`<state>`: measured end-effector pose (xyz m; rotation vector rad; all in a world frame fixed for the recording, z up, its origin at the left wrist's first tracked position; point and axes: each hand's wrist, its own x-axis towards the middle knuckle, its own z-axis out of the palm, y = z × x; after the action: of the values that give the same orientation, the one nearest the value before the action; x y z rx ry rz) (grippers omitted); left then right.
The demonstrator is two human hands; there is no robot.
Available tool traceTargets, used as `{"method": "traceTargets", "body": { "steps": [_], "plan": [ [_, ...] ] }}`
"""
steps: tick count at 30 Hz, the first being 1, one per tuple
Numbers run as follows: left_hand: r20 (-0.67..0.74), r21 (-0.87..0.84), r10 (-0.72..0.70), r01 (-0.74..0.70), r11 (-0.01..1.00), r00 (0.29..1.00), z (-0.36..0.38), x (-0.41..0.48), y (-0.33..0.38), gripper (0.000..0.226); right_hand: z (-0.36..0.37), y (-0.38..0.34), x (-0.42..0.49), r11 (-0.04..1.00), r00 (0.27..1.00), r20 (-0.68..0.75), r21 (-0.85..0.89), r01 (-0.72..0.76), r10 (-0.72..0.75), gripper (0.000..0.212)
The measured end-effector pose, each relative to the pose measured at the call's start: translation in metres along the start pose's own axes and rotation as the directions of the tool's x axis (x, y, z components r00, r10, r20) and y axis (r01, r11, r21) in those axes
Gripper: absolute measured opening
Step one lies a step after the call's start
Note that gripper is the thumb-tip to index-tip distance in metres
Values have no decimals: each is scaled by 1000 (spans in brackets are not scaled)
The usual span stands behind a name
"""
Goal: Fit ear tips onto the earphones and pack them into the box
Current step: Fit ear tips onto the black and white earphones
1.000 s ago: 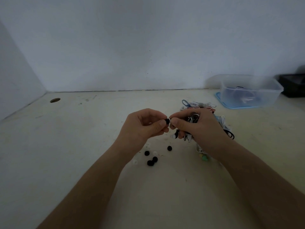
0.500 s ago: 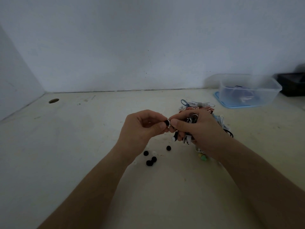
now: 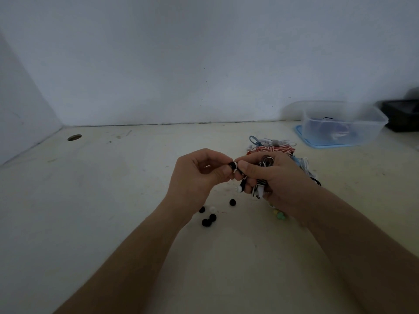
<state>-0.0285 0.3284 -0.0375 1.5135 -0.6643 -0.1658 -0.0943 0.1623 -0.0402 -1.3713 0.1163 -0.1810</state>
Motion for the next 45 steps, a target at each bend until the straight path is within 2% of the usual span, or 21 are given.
{"method": "traceTargets", "body": {
  "steps": [5, 10, 20, 28, 39, 45],
  "plan": [
    [25, -16, -57, 58, 998, 998, -3, 0, 1, 14, -2, -2, -1, 1000, 1000, 24, -21, -6, 7, 13],
    [84, -136, -146, 156, 978, 986, -7, 1, 7, 14, -4, -4, -1, 993, 998, 6, -102, 59, -58, 13],
    [-61, 47, -41, 44, 998, 997, 1, 0, 5, 10, -3, 0, 1, 965, 985, -50, -215, 149, -164, 10],
    [-90, 165, 48, -33, 986, 995, 5, -2, 7, 13, -3, 1, 2, 937, 970, -78, -286, 200, -231, 10],
    [-104, 156, 59, -42, 987, 993, 6, -2, 4, 12, -6, 1, 1, 956, 982, -15, -228, 182, -190, 9],
    [-102, 62, 33, -26, 998, 994, 6, -2, 5, 12, -4, 1, 1, 962, 982, -23, -207, 181, -189, 25]
  ]
}}
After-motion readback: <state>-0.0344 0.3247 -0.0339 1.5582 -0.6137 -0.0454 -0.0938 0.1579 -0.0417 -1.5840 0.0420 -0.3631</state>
